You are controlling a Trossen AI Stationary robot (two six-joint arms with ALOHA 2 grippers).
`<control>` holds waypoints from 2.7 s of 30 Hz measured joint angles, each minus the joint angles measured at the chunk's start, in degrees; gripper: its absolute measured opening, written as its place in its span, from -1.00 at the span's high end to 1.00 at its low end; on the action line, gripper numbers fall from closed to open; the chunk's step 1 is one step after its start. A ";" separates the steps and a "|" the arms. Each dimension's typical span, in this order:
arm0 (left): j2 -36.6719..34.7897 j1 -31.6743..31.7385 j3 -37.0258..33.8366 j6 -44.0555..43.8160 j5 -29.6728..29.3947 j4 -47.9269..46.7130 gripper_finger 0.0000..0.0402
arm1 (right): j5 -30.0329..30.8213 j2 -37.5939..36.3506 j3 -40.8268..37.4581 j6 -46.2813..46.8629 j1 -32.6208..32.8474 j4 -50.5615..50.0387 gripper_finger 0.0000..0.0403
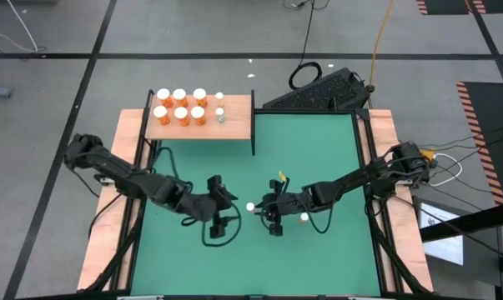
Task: Pick and place medicine bottles onto shelf by color
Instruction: Put the small pink pill bottle on the shelf aligned with the other small yellow pill bottle
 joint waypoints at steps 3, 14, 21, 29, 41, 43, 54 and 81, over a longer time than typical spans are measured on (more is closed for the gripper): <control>1.66 1.84 0.00 0.54 4.42 1.62 -0.39 | 0.00 -0.05 0.02 -0.02 0.12 -0.85 0.57; 4.43 5.85 0.03 0.86 10.53 5.65 -0.39 | -2.97 -0.05 0.02 1.50 0.12 -4.98 0.57; 8.57 8.68 0.23 1.63 16.34 6.45 -0.39 | -2.98 -0.05 0.04 1.94 0.14 -5.57 0.57; 12.86 9.68 5.73 4.01 18.25 6.10 -0.22 | -2.99 -0.05 0.04 1.94 0.14 -6.22 0.57; 18.54 9.14 15.67 8.98 16.07 -7.14 0.08 | -4.54 -0.05 0.09 2.16 0.15 -6.64 0.57; 18.52 8.85 15.38 11.37 15.95 -7.11 0.04 | -4.55 -0.05 0.09 2.42 0.16 -6.67 0.57; 18.54 6.88 11.89 13.00 13.82 -6.74 -0.35 | -4.61 -0.07 0.09 4.64 2.15 -6.52 0.57; 18.52 8.24 11.89 9.55 15.15 -4.14 -0.01 | -4.26 -0.07 0.07 2.99 1.89 -3.01 0.57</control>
